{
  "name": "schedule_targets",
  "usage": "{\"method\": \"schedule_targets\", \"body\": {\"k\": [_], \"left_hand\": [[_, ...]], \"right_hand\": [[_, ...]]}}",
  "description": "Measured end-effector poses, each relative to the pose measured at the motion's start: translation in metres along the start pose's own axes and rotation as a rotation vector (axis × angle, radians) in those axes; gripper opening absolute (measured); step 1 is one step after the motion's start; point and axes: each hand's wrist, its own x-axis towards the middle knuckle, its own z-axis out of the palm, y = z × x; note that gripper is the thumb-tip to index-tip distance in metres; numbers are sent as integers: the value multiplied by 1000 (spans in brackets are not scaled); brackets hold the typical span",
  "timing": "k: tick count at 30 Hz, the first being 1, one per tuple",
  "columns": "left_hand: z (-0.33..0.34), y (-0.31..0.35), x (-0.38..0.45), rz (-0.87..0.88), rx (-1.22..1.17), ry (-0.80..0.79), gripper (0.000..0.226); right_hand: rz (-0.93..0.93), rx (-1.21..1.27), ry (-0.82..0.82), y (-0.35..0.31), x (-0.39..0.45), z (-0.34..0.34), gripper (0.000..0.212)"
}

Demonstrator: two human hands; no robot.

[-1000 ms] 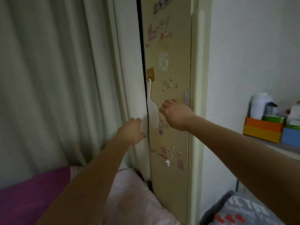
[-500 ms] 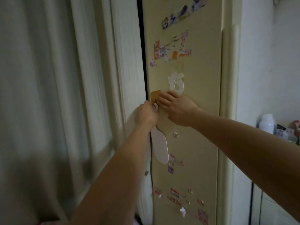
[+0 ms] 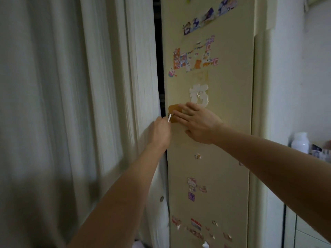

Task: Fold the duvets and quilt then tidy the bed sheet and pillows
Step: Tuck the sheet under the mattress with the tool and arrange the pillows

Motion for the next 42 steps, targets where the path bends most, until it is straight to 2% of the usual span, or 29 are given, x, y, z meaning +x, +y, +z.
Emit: {"method": "schedule_targets", "body": {"k": [5, 10, 16, 20, 22, 24, 28, 31, 34, 37, 40, 42], "left_hand": [[-3, -4, -3, -8, 7, -34, 29], [-3, -7, -4, 2, 69, -27, 28], [-19, 0, 2, 34, 125, 112, 30], [-25, 1, 14, -58, -68, 136, 32], [-28, -1, 8, -80, -205, 160, 40], [-26, -2, -12, -56, -342, 163, 39], [-12, 8, -67, 106, -557, 34, 15], [4, 46, -99, 105, -662, -61, 15], [14, 89, -132, 107, -757, -113, 8], [12, 131, -161, 187, -793, -148, 7], [0, 184, -198, 328, -810, -183, 19], [-12, 235, -237, 376, -897, -263, 19]], "right_hand": [[11, 78, 7, 0, -1, -8, 63], [18, 81, 63, -5, 10, -12, 49], [26, 58, 27, -4, 6, -5, 58], [37, 46, -7, -5, 5, -7, 58], [30, 67, -30, -3, 3, -9, 58], [28, 189, -11, -5, 0, -12, 55], [258, 774, 213, -15, -30, -27, 33], [427, 997, 255, -23, -82, -29, 20], [470, 979, 244, -23, -139, -24, 16], [521, 994, 212, -14, -200, -30, 15], [713, 1036, 248, -4, -273, -47, 18], [859, 970, 241, 3, -340, -62, 21]]}}
